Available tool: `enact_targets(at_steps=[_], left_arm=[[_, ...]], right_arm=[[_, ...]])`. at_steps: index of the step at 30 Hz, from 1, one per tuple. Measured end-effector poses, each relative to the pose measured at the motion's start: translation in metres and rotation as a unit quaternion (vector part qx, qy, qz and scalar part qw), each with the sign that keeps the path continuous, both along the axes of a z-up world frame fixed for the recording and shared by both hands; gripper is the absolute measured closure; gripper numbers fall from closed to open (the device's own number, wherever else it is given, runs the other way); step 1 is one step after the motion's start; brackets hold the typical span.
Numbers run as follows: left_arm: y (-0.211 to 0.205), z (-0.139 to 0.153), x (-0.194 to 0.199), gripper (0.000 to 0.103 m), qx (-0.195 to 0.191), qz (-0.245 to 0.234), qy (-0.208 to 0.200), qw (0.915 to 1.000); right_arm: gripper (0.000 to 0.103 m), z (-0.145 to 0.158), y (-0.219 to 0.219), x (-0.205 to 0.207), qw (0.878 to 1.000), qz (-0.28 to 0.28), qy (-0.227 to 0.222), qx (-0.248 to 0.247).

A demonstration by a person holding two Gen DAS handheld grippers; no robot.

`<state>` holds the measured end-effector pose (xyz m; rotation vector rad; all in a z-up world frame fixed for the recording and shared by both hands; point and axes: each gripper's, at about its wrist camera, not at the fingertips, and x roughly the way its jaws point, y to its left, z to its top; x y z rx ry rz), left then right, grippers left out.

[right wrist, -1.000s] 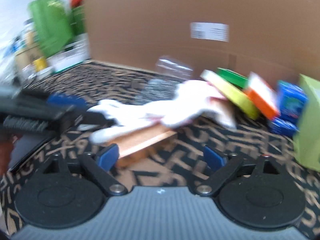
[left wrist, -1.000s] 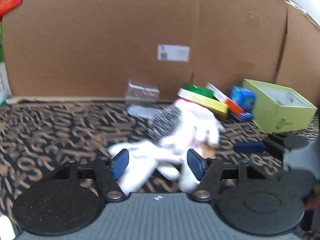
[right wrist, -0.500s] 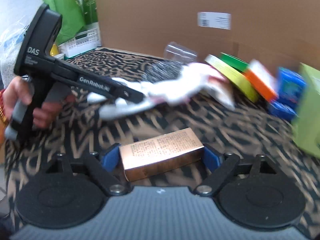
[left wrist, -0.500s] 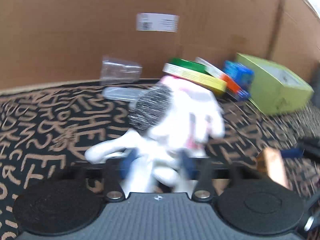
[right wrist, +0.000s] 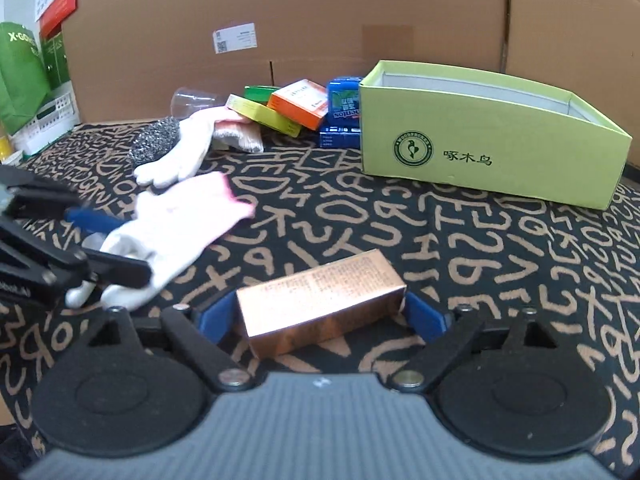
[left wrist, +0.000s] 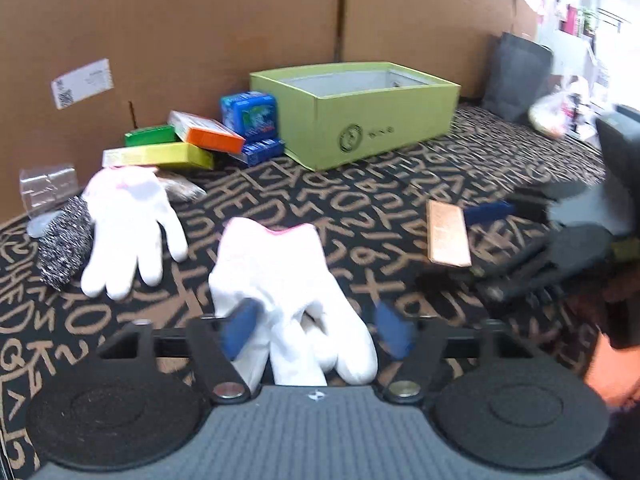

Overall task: Organize objects
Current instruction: 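Grasp a white glove with the left tool while the right tool grasps the copper box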

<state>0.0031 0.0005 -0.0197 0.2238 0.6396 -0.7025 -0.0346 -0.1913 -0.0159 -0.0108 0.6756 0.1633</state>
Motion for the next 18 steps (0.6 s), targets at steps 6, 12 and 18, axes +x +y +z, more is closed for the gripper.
enact_targets(at_steps=[6,12,18], left_arm=[[-0.003,-0.002,0.02,0.03,-0.006,0.03,0.031,0.9991],[-0.014,-0.007,0.022,0.032,0.002,0.022,0.03,0.9993],[-0.02,-0.003,0.02,0.083,0.021,0.01,0.016,0.9996]], right_arm=[[0.006,0.001,0.004,0.001,0.999,0.014,-0.018,-0.032],[0.01,0.0,0.004,0.006,0.999,0.022,-0.021,-0.039],[0.017,-0.001,-0.004,0.001,1.0,0.006,-0.023,-0.008]])
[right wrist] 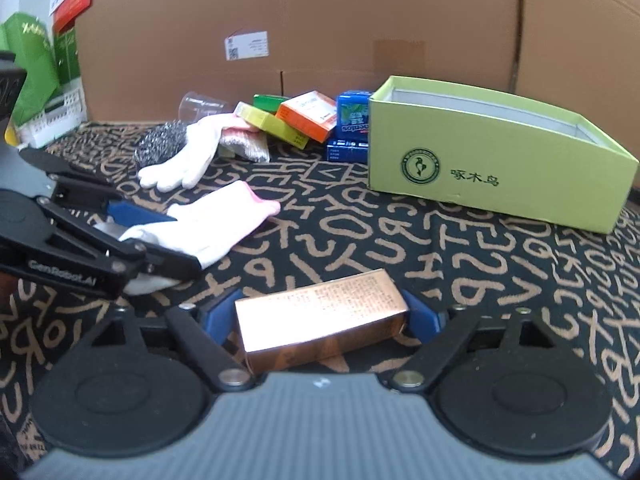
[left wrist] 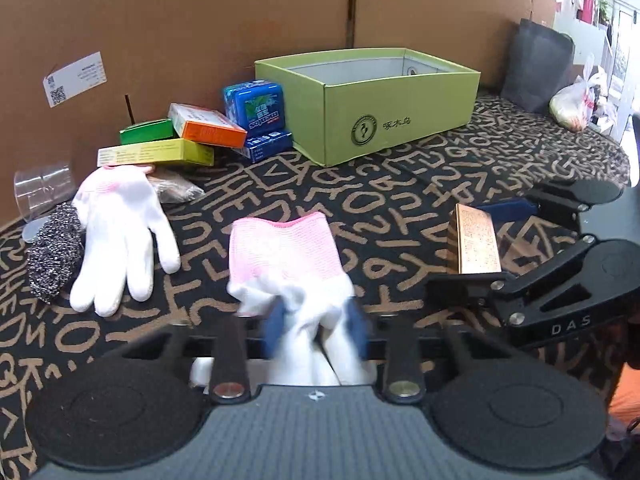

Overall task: Organize objects
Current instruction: 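Grasp a white glove with the left tool while the right tool grasps the copper box, then drop the glove and copper box into the lime-green box with both tools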

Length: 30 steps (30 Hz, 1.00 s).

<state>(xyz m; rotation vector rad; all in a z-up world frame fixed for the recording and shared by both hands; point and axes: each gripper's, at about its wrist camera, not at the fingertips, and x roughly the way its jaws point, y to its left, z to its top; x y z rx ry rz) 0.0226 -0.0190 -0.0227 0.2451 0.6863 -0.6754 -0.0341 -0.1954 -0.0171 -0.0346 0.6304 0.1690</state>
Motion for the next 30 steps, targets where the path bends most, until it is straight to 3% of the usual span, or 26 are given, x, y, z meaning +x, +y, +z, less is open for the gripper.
enact_targets(at_steps=[6,13,17,21,25,30], left_arm=[[-0.008,0.019,-0.002,0.09,-0.039,-0.01,0.013,0.9991],[-0.04,0.079,0.002,0.09,-0.103,-0.05,-0.048,0.9923],[-0.066,0.109,0.018,0.09,-0.119,-0.054,-0.081,0.9881],[-0.097,0.133,0.047,0.09,-0.145,-0.054,-0.08,0.9847],[-0.137,0.136,0.083,0.09,-0.142,-0.038,-0.082,0.9857],[-0.184,0.111,0.129,0.09,-0.111,-0.026,-0.056,0.9919]], right_arm=[[0.017,0.006,-0.023,-0.009,0.999,-0.032,-0.009,0.019],[0.017,0.042,-0.064,-0.017,0.994,-0.074,-0.061,0.043],[0.017,0.067,-0.083,-0.014,0.99,-0.089,-0.098,0.037],[0.017,0.09,-0.098,0.004,0.985,-0.1,-0.137,0.007],[0.017,0.101,-0.117,0.039,0.98,-0.123,-0.158,-0.014],[0.017,0.096,-0.141,0.092,0.976,-0.15,-0.155,-0.038]])
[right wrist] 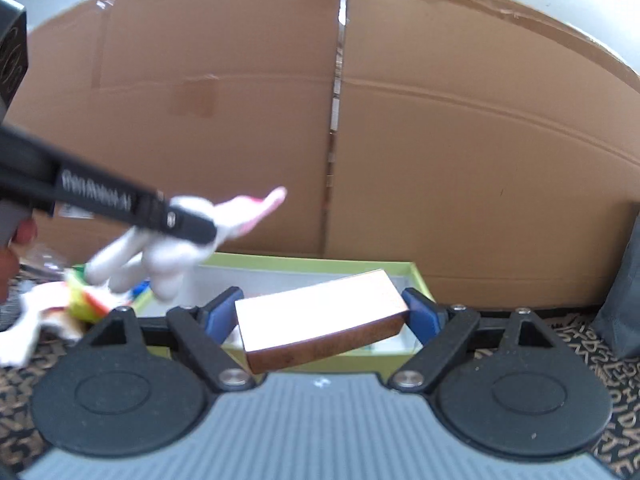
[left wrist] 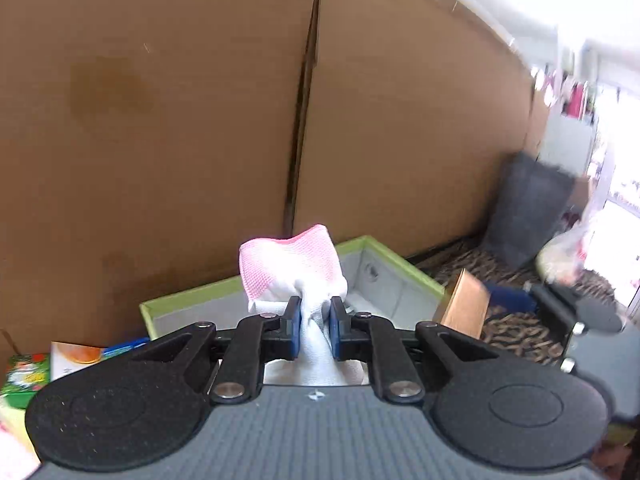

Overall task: Organize objects
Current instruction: 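Drop the glove and copper box into the lime-green box with both tools, then move both tools back toward the remaining items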

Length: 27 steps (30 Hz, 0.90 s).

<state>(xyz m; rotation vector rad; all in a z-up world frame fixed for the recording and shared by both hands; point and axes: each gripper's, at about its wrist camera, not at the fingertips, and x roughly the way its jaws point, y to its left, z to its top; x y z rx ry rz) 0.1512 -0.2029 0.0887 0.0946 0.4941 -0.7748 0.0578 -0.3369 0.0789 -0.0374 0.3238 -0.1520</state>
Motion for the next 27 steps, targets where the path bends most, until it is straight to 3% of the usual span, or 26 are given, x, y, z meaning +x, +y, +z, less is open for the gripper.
enact_targets(at_steps=[8,10,11,12,15,19,24,27], left_arm=[[-0.03,-0.025,0.033,0.088,0.029,0.009,0.018,0.9994],[-0.028,-0.031,0.035,0.064,0.021,0.021,0.023,0.9993],[-0.025,-0.033,0.036,0.028,0.02,0.031,0.034,0.9988],[-0.019,-0.033,0.037,0.009,0.017,0.045,0.041,0.998],[-0.002,-0.035,0.024,0.009,-0.002,0.063,0.017,0.9979],[0.024,-0.031,0.001,0.009,-0.024,0.073,0.036,0.9964],[0.068,-0.027,-0.035,0.009,-0.053,0.095,0.042,0.9932],[0.089,-0.032,-0.056,0.009,-0.042,0.117,0.044,0.9913]], right_arm=[[0.016,-0.022,-0.021,0.058,0.999,0.008,0.034,-0.01],[0.009,-0.03,-0.024,0.068,0.999,0.022,0.049,-0.008],[0.006,-0.032,-0.024,0.068,0.999,0.017,0.05,-0.013],[0.002,-0.033,-0.024,0.065,0.999,0.011,0.045,-0.019],[0.0,-0.03,-0.021,0.045,1.0,0.006,0.011,-0.02],[0.0,-0.022,-0.006,0.009,1.0,0.011,-0.022,-0.003],[0.0,-0.023,0.017,-0.023,0.999,0.032,-0.02,0.016],[0.0,-0.026,0.034,-0.041,0.999,0.049,-0.009,0.017]])
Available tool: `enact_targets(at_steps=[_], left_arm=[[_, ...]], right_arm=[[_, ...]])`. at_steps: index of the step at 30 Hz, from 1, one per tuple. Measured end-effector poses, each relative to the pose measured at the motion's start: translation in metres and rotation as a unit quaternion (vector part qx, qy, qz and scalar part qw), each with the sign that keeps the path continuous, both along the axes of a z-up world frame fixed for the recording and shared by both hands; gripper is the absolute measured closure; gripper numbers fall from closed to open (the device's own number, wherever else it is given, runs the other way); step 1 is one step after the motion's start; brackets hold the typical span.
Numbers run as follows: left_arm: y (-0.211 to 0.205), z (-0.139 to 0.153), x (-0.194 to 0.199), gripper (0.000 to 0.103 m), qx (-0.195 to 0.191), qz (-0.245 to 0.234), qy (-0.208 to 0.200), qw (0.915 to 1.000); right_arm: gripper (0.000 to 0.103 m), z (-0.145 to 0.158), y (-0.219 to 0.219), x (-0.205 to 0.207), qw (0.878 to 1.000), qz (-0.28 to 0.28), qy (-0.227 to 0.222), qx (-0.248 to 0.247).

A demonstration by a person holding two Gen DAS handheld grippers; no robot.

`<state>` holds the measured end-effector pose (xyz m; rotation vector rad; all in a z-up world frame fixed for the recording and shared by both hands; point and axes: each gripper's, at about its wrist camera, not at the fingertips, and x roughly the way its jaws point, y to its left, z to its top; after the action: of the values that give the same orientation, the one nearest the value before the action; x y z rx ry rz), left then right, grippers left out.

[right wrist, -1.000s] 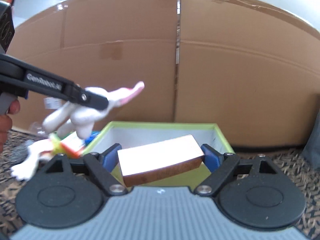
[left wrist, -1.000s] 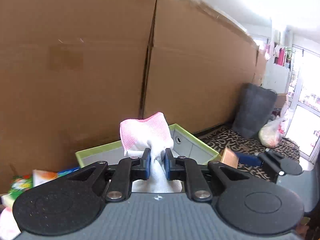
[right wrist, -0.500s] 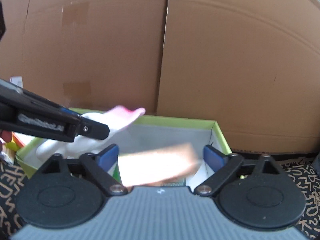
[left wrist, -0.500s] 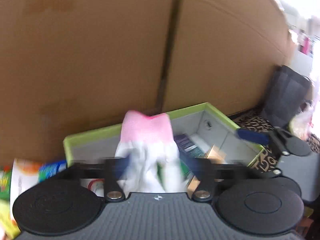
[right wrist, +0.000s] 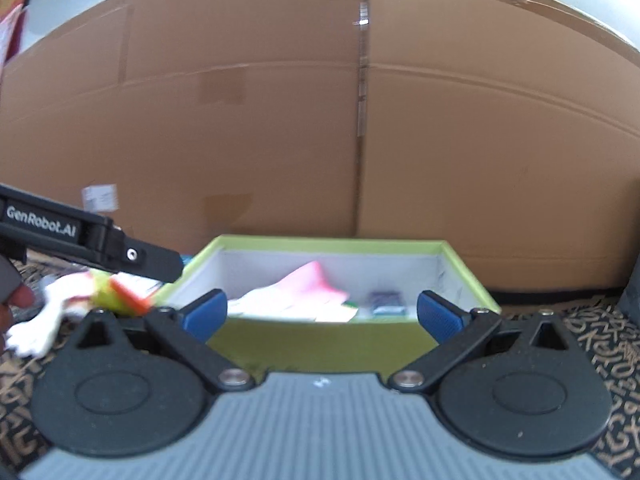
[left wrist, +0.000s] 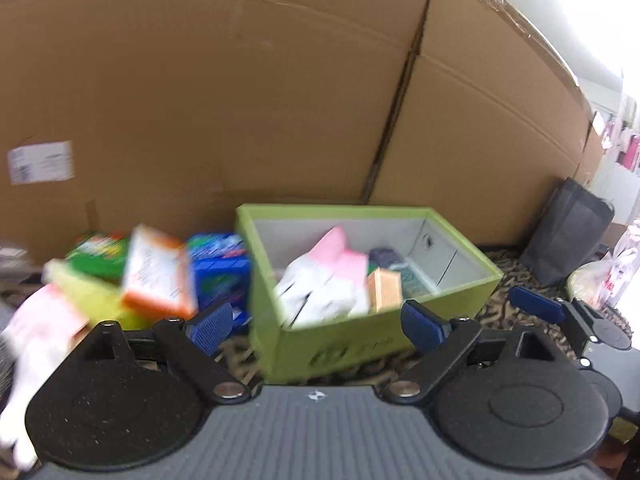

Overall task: Organize objects
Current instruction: 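Move both tools back toward the remaining items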

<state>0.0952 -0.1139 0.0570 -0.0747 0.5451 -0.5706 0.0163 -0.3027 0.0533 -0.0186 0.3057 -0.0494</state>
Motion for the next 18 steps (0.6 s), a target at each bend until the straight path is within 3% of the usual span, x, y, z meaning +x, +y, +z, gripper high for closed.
enact_targets(at_steps=[8,12,18], left_arm=[[0.053,-0.032,-0.045,0.009,0.024,0.048,0.023,0.9983],[0.077,-0.05,-0.054,0.009,0.03,0.073,0.04,0.9961],[0.116,-0.059,-0.049,0.009,0.035,0.126,0.059,0.9896]], right_arm=[[0.0,-0.03,0.051,-0.031,0.996,0.019,0.086,0.029],[0.0,-0.051,0.07,-0.037,0.989,0.038,0.13,0.059],[0.0,-0.063,0.102,-0.04,0.982,0.079,0.162,0.061]])
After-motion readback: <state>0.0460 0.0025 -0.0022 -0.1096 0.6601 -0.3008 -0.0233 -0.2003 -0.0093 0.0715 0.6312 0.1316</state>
